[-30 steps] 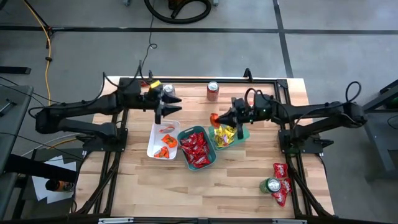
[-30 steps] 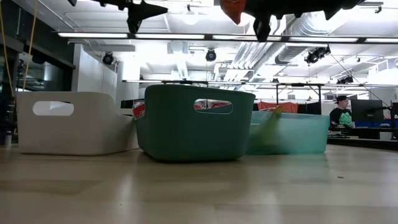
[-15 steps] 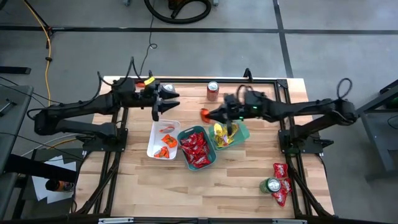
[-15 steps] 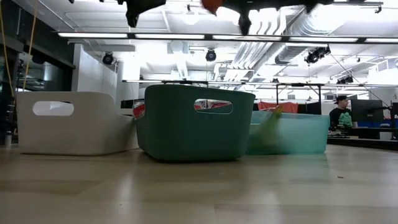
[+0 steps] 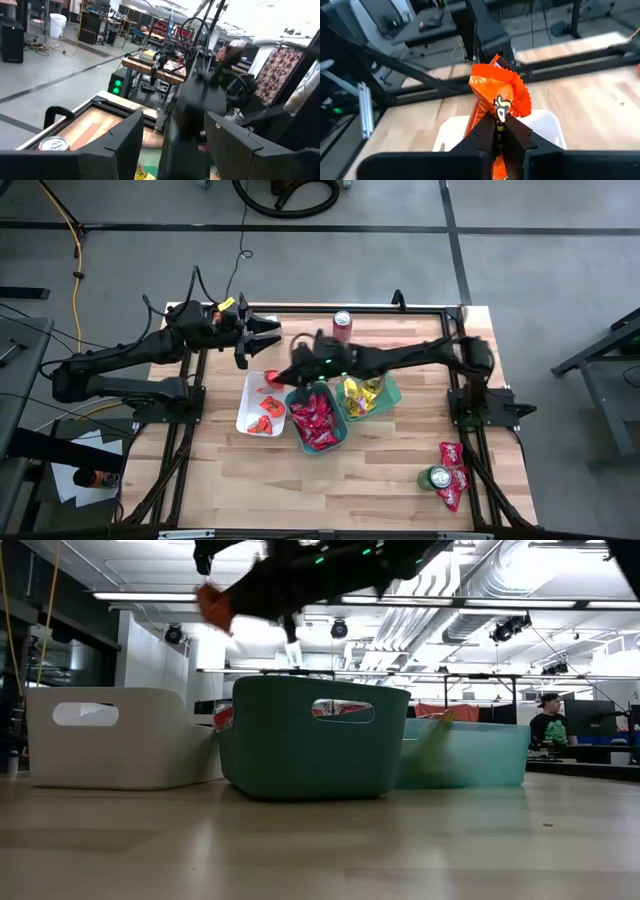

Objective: Sort candy
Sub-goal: Put the orange chocolate into the white bin

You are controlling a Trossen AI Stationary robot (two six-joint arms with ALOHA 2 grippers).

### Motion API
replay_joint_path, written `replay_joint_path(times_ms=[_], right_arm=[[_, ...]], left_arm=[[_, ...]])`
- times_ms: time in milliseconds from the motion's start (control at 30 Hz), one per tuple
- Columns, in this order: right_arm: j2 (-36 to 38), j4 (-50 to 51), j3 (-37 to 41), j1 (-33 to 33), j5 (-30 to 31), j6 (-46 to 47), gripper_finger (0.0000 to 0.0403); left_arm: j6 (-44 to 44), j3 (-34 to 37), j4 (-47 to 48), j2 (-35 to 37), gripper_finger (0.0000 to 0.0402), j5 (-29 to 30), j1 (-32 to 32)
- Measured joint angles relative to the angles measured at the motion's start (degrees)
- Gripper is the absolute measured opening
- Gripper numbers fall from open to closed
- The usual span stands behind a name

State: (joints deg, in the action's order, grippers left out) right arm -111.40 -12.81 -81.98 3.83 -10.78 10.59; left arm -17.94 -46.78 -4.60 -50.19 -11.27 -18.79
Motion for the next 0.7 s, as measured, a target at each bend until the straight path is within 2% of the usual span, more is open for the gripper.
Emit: replay_joint_path(times_ms=[100,233,467,567,700], right_arm=[[-5.12,2.18,-4.43,-0.5,-0.37,-0.02,0.0042],[-9.72,6.78,-9.32,-1.13,-0.38,-0.07,0.0094],[-10.28,15.48,-13.58,-1.16,1.42,-3.6,0.0196],[-9.43,21.28,-15.71,-0.25,-0.37,-7.1,0.0215],[-6.69,33.38,-17.86,1.51,-3.03,-12.52,0.022]], left_arm=[[0.03,0.0,0.02,-0.01,0.0195,0.0,0.0],[0.03,0.0,0.01,-0.01,0.0195,0.12,-0.02],[0.05,0.0,0.02,-0.01,0.0195,0.15,-0.02],[0.06,0.0,0.02,-0.01,0.0195,0.15,-0.02],[0.2,0.0,0.06,0.15,0.0195,0.16,-0.01]])
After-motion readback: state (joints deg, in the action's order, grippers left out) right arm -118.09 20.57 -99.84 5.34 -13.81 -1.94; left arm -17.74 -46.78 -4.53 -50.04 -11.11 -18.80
